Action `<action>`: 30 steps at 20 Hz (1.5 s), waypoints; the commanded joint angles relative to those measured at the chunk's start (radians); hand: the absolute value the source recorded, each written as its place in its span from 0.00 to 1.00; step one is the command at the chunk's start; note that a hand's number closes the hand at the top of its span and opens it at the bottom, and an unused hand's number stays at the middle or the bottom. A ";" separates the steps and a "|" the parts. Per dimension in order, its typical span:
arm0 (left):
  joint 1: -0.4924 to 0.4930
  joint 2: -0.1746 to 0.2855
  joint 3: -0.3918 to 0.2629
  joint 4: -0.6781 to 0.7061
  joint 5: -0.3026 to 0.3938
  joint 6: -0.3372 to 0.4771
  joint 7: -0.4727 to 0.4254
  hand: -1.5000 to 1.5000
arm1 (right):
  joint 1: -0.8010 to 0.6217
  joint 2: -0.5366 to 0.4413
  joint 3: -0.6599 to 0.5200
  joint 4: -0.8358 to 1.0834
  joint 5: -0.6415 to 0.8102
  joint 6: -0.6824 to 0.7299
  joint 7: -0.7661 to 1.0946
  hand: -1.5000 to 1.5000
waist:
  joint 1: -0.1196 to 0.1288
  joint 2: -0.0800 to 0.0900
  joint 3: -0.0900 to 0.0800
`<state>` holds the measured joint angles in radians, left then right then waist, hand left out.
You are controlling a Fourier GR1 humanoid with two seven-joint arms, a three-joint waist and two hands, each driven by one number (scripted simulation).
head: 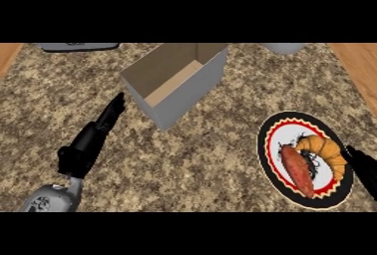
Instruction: Pick the sweet potato from the plate and place it in the cardboard box
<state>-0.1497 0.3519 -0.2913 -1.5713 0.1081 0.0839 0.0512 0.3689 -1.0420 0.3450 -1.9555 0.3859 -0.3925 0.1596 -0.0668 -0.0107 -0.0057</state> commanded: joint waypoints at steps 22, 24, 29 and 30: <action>-0.096 -0.124 0.034 0.033 -0.101 -0.058 0.056 0.50 | -0.165 0.236 0.069 -0.076 0.034 0.418 0.484 0.00 | 0.071 0.011 0.006; -0.049 -0.076 0.065 -0.002 -0.052 -0.138 0.059 0.50 | -0.169 0.256 0.043 0.013 0.043 0.422 0.410 0.00 | 0.073 0.011 0.006; -0.108 -0.126 0.114 0.089 -0.084 -0.157 0.033 0.50 | -0.142 0.323 -0.013 -0.035 0.098 0.459 0.379 0.00 | 0.061 0.010 0.006; -0.074 -0.119 0.106 0.049 -0.104 -0.148 0.037 0.50 | -0.143 0.337 -0.020 0.031 0.126 0.434 0.323 0.00 | 0.063 0.010 0.006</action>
<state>-0.2312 0.2418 -0.2040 -1.5233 0.0253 -0.0503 0.0925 0.2174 -0.7560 0.3419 -1.9870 0.4514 0.0500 0.5601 -0.0017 -0.0003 0.0001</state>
